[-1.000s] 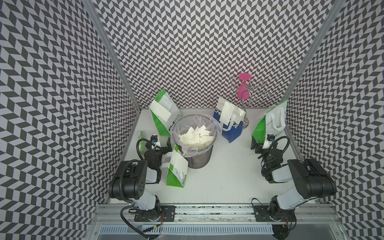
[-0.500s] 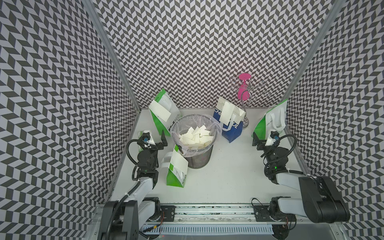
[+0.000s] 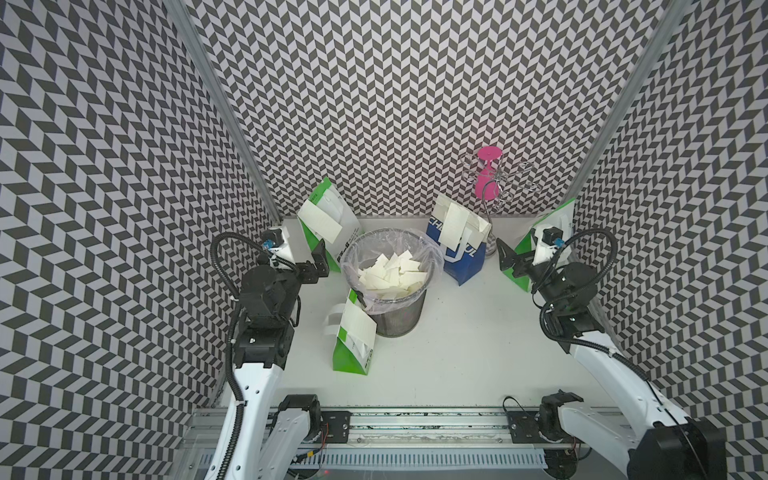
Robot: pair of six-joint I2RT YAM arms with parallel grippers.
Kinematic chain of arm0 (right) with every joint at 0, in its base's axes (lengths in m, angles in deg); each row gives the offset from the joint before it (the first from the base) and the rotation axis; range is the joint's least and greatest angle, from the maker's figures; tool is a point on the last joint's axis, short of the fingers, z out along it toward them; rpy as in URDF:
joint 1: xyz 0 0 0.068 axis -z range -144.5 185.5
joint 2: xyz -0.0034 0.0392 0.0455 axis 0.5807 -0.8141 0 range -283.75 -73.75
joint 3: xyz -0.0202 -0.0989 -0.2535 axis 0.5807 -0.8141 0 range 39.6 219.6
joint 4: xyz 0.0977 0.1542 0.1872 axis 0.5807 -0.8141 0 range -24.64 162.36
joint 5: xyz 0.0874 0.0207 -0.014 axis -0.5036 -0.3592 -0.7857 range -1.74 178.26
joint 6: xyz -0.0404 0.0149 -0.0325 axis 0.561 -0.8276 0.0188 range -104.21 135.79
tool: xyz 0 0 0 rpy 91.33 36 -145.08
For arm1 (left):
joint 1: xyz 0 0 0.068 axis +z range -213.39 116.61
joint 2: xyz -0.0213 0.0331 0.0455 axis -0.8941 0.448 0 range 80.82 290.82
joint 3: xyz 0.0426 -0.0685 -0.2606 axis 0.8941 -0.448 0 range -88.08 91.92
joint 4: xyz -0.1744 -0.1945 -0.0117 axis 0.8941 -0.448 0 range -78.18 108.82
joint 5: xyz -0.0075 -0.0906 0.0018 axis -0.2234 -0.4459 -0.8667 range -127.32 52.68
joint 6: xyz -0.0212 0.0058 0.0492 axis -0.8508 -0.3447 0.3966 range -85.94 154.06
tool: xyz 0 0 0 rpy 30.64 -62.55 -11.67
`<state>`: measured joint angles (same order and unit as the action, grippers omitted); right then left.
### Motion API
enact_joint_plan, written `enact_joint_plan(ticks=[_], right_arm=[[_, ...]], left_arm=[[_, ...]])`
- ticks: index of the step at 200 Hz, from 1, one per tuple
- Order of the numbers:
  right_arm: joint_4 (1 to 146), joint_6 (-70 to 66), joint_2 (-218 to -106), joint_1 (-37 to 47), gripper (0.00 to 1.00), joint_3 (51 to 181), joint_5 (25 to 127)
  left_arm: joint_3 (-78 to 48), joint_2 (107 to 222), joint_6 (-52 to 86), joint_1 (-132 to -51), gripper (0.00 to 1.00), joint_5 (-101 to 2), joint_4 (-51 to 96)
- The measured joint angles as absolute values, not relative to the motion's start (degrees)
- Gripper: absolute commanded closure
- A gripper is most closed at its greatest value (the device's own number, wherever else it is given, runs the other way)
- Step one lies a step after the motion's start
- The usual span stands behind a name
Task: Shred takeout receipts and throw away
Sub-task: Tear off the takeout receipt from the takeout bag.
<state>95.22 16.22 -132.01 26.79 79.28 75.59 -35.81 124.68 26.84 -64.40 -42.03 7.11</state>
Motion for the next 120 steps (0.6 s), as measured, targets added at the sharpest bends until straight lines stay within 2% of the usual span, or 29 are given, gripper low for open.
enact_joint_plan(ticks=[50,120], right_arm=[[74.17,17.27,-134.66,25.33,0.0,93.18,67.85],[51.0,19.45,-135.6,18.81,0.0,104.22,56.88]], left_arm=[[-23.87,125.44,21.2,-68.4,0.1,-47.82,-11.6],[-18.58,124.96,13.61,-75.79,0.17,-50.42,-31.27]])
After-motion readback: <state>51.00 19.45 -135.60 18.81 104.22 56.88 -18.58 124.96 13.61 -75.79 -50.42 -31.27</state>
